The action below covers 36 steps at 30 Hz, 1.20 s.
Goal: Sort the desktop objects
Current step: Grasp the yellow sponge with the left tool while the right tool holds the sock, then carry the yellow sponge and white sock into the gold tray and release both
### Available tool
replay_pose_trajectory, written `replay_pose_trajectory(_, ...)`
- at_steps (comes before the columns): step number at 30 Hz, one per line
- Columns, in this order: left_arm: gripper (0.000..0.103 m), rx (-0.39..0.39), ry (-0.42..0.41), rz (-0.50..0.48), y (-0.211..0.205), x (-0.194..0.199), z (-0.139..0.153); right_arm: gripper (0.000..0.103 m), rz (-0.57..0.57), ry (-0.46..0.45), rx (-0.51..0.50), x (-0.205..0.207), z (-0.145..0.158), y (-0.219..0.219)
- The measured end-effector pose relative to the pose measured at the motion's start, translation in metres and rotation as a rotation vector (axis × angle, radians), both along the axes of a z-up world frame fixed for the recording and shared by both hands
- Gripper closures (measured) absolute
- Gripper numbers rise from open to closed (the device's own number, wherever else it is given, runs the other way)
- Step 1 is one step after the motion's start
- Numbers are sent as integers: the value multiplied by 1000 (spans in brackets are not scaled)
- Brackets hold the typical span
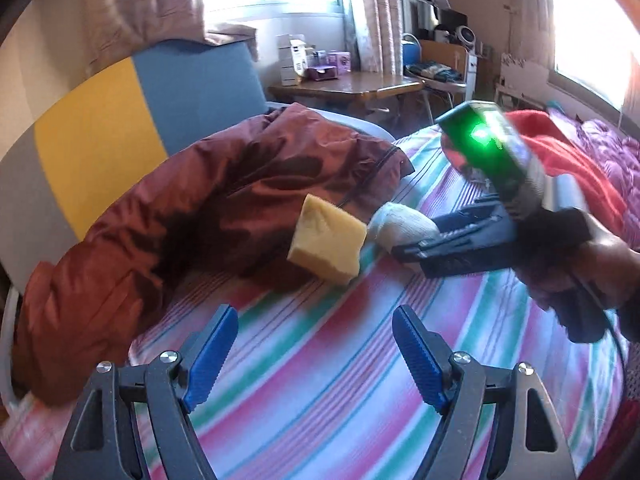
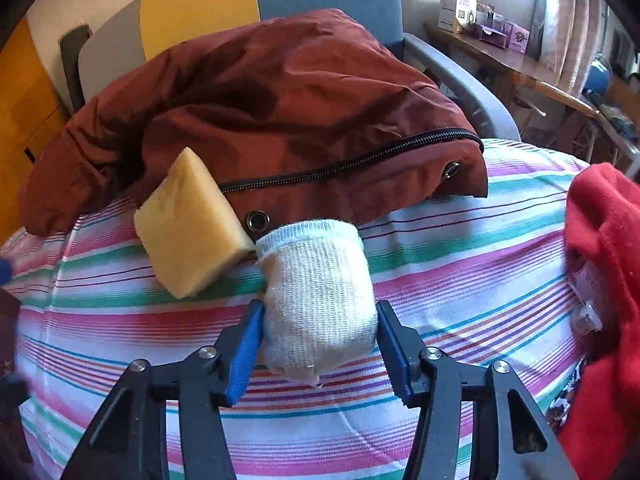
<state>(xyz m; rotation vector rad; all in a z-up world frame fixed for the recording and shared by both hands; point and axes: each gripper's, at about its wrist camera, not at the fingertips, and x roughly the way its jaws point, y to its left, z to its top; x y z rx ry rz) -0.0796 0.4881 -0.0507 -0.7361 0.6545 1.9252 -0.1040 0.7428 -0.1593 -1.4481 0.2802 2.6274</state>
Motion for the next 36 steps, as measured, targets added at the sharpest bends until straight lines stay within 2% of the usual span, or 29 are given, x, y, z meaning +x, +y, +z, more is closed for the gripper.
replay_pose_trajectory(5,21,-43,58,-51,34,-10,-11,49,-25,12,-93,10,0,11)
replay_pose_trajectory(11,19,-108,87,-85,69,-23,-33,49,-48,29,-116,12,9,21)
replay_pose_trajectory(16,19,-164,176,-139,86,-17,-45,48,-37,26,-129,10,9,17)
replay_pose_trajectory(21,19,-227,220,-124,103,-26,-57,48,-29,16,-126,9,6,10)
replay_pose_trajectory(22,27,-231,206,-125,105,-29,-59,48,-31,14,-125,9,5,10)
replay_pose_trajectory(24,44,-210,122,-147,104,-34,-59,48,-30,10,-121,9,4,8)
replay_pose_trajectory(28,45,-121,38,-94,80,-37,-46,48,-11,17,-98,10,5,1)
replay_pose_trajectory(33,45,-33,-99,45,27,-36,-26,48,68,13,-99,10,4,-26)
replay_pose_trajectory(36,45,-30,-96,133,-2,-28,-19,48,105,4,-78,12,4,-47)
